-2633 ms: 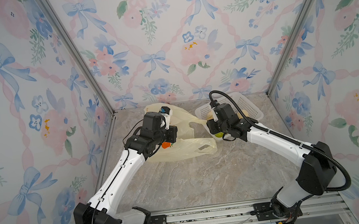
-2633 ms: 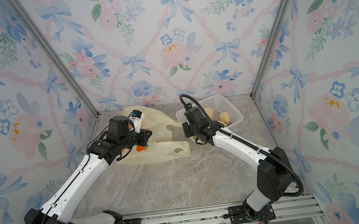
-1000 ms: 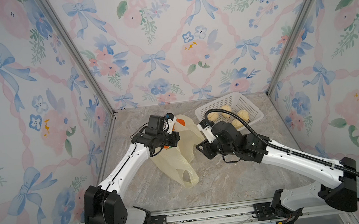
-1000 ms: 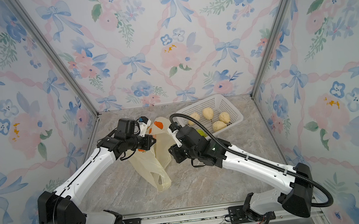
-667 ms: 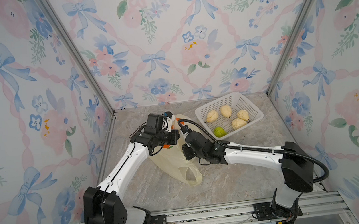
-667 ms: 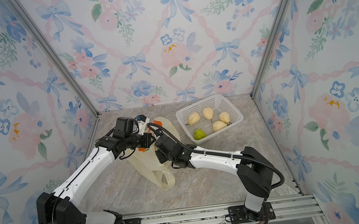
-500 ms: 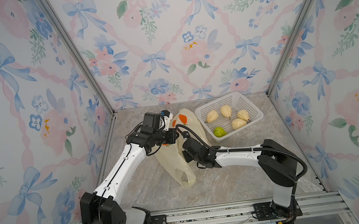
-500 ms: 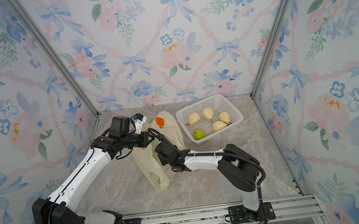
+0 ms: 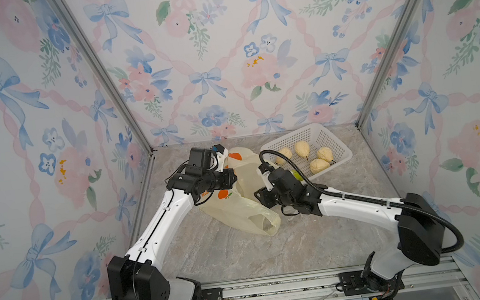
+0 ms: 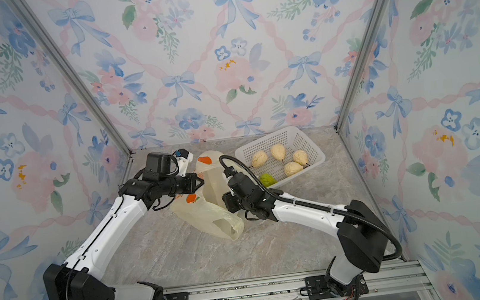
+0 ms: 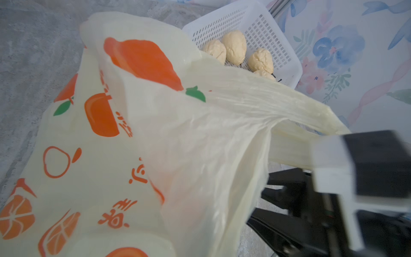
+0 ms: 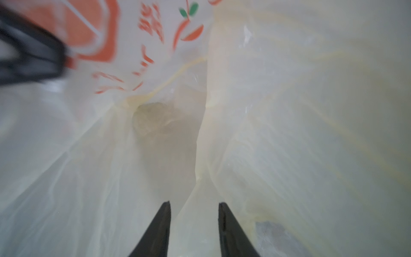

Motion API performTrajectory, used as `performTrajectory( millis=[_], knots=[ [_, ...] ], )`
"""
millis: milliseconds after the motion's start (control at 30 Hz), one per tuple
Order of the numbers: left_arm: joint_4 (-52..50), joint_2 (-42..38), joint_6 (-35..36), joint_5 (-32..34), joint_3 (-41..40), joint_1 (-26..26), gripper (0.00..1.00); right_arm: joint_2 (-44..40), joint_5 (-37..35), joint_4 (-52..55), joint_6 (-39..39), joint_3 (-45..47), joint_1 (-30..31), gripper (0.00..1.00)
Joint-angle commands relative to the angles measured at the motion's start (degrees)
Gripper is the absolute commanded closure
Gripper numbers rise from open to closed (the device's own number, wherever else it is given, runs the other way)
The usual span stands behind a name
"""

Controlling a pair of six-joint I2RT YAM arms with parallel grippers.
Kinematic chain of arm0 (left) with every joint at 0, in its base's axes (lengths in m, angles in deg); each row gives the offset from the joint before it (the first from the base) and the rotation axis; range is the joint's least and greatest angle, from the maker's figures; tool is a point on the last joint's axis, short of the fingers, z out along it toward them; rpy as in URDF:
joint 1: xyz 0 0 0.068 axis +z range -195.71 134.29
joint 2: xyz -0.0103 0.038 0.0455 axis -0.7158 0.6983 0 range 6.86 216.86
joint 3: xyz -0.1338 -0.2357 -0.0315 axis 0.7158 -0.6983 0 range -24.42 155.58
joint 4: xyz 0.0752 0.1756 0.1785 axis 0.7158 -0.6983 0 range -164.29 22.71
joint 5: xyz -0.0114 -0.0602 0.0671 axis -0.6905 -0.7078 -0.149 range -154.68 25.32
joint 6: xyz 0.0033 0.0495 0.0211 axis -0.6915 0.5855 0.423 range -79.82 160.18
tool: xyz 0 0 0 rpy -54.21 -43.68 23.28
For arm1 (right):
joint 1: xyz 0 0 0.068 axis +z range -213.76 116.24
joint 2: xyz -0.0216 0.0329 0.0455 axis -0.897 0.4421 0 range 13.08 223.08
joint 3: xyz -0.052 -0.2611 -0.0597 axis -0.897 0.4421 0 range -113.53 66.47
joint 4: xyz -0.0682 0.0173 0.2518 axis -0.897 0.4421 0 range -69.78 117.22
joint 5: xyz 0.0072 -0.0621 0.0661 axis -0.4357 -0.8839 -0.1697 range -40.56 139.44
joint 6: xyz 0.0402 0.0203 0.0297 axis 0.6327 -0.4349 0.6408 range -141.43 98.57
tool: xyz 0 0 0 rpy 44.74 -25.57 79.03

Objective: Place the pears into plastic bags & tie knots
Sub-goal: Pick up the plastic bag at the center of the board, then pick up the pear from the basket.

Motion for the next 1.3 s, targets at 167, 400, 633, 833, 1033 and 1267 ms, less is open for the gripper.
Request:
performTrajectory(
  millis=[167, 400, 633, 833, 1033, 1267],
  knots=[
    [-0.9, 4.5, -1.5, 3.0, 1.3, 0.5, 1.00, -8.4, 18.3, 15.4, 2.0, -5.6, -15.1, 0.44],
    [-0.9, 4.4, -7.2, 4.3, 1.7, 0.5, 1.00, 2.7, 15.8, 21.8, -0.5, -18.1, -26.4, 0.29],
    [-0.9, 4.2, -12.9, 4.7, 1.4, 0.5, 1.00, 24.1, 15.7, 17.9, 5.7, -30.1, -32.2, 0.24],
    [-0.9, 4.5, -16.9, 3.2, 0.7, 0.6, 1.00, 35.6, 17.5, 11.7, 15.7, -36.1, -34.8, 0.16],
    [-0.9, 4.4, -18.8, 2.4, 0.7, 0.6, 1.00, 43.1, 22.6, 4.7, 22.8, -37.5, -35.5, 0.13],
    [-0.9, 3.1, -19.8, 3.0, 0.5, 0.6, 1.00, 45.7, 22.8, -2.2, 25.7, -35.9, -35.6, 0.23]
  ],
)
